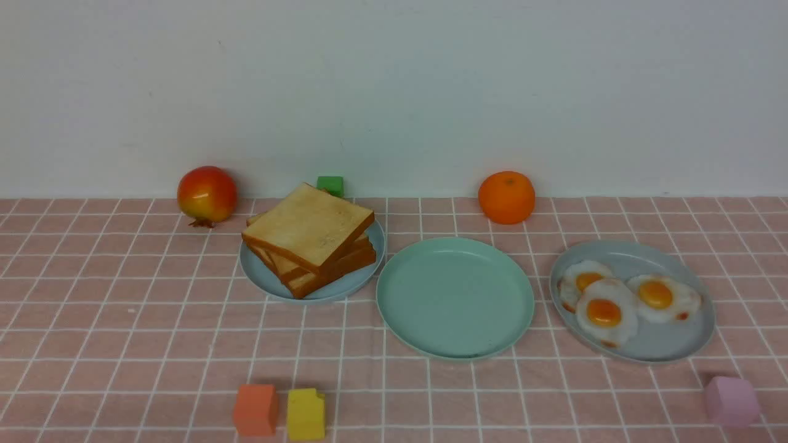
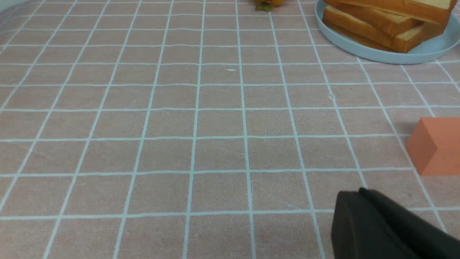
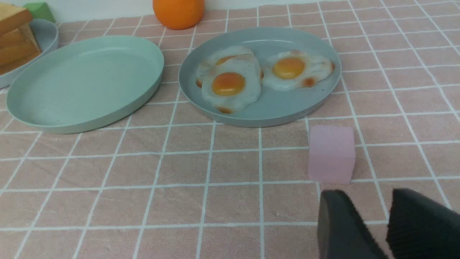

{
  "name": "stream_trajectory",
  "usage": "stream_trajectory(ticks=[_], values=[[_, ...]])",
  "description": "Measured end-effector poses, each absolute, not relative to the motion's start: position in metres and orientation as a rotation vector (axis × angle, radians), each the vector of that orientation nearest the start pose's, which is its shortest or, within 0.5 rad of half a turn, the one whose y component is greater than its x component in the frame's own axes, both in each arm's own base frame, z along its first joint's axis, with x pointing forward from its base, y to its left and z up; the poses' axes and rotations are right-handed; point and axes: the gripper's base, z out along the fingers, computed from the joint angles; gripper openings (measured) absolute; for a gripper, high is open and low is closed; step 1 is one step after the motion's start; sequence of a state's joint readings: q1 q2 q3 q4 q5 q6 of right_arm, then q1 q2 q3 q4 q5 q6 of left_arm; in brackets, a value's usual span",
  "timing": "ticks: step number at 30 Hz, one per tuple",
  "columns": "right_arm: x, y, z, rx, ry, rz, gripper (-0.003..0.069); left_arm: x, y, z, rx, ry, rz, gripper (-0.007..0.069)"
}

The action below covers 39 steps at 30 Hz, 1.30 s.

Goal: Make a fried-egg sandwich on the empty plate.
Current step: Use the left arm to grab a slice of bread

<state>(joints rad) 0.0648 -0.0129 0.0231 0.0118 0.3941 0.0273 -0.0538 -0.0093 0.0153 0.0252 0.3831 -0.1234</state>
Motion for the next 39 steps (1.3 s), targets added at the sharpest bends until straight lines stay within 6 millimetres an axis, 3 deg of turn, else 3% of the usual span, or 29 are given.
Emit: stream_trajectory(ticks=[39], values=[[0.0517,0.0037,0.1707,-0.029,1.888,0.074,0.0242,0.0522,-0.0020,0.1741,-0.050,1.873,-0.097,0.0076]])
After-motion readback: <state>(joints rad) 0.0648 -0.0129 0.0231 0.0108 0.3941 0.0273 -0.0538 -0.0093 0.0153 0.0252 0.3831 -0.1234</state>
